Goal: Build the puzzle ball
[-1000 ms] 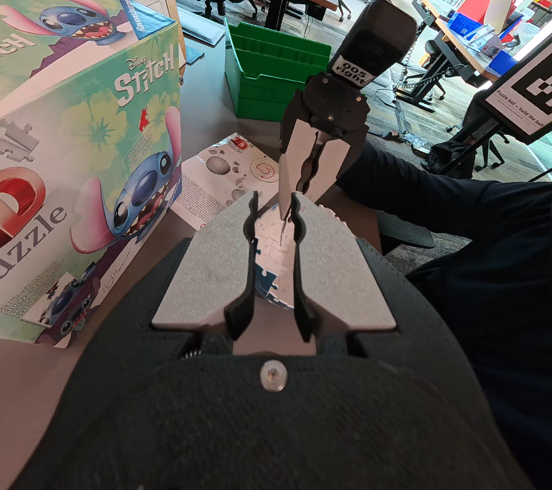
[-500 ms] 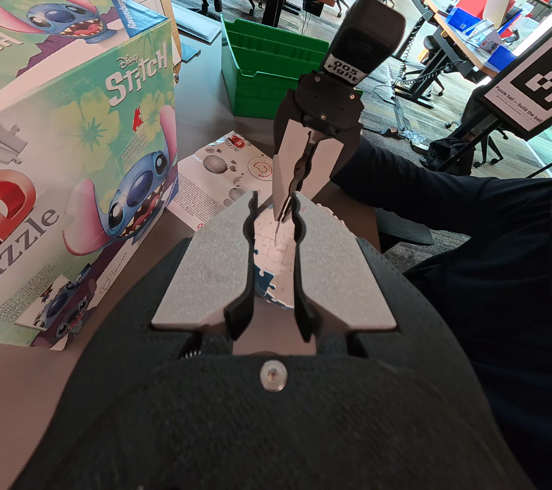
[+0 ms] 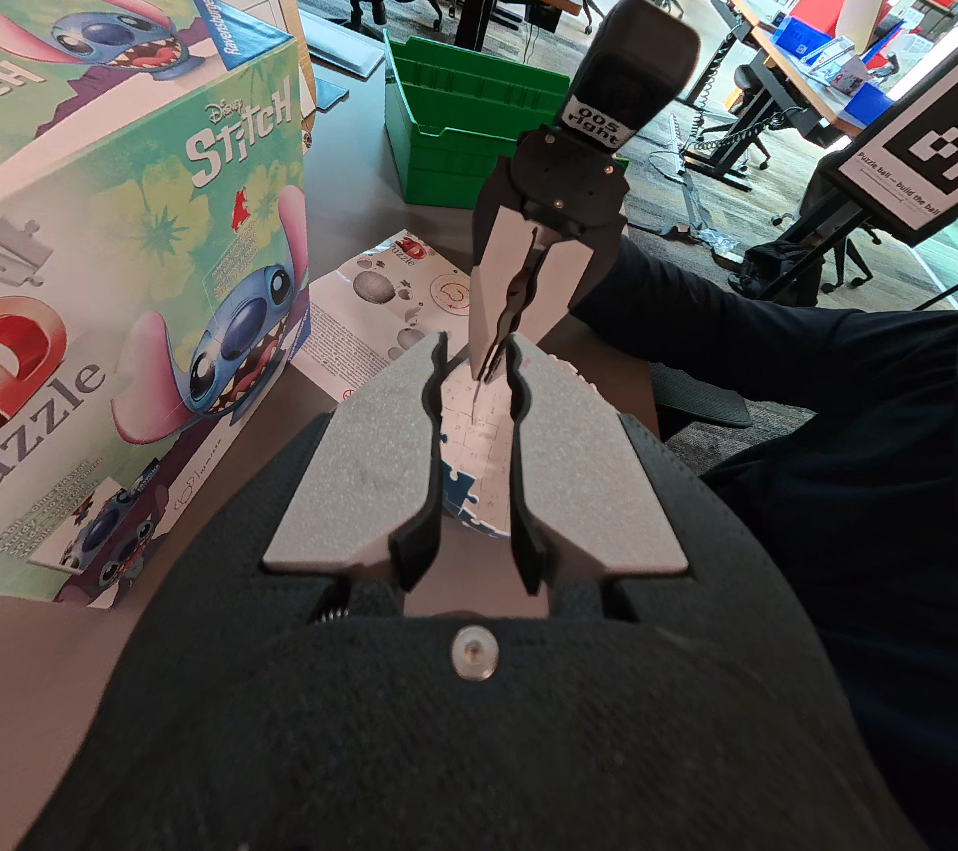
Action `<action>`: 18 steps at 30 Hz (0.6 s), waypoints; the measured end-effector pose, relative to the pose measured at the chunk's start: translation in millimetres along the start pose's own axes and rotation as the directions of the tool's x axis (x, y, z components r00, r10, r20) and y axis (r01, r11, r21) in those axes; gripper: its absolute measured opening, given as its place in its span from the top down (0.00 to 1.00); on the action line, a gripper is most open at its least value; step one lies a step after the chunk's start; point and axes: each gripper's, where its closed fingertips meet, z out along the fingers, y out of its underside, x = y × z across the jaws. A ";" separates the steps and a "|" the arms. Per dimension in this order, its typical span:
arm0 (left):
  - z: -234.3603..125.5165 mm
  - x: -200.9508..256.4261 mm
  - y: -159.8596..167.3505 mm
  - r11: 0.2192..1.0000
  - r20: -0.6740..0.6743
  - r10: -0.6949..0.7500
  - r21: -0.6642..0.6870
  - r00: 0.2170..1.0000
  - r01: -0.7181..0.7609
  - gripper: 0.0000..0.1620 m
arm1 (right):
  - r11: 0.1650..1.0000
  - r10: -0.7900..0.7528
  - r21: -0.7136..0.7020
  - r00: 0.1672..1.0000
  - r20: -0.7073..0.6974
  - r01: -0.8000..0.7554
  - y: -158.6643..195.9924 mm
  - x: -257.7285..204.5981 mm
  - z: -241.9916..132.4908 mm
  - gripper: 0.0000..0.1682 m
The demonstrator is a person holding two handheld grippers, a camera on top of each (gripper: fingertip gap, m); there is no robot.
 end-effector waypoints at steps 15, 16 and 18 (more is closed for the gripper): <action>2.9 -15.7 9.1 0.999 0.088 0.011 -0.051 0.996 -0.007 0.86 | 0.993 -0.079 -0.093 0.991 -0.105 0.070 6.3 9.7 -8.3 1.00; 4.4 -17.8 12.0 0.998 0.101 0.014 -0.066 0.995 -0.008 0.86 | 0.988 -0.111 -0.122 0.985 -0.131 0.095 7.7 11.3 -8.9 1.00; 8.6 -15.6 17.4 0.995 0.094 0.012 -0.100 0.996 -0.003 0.86 | 0.973 -0.178 -0.178 0.970 -0.167 0.148 10.9 12.4 -9.0 1.00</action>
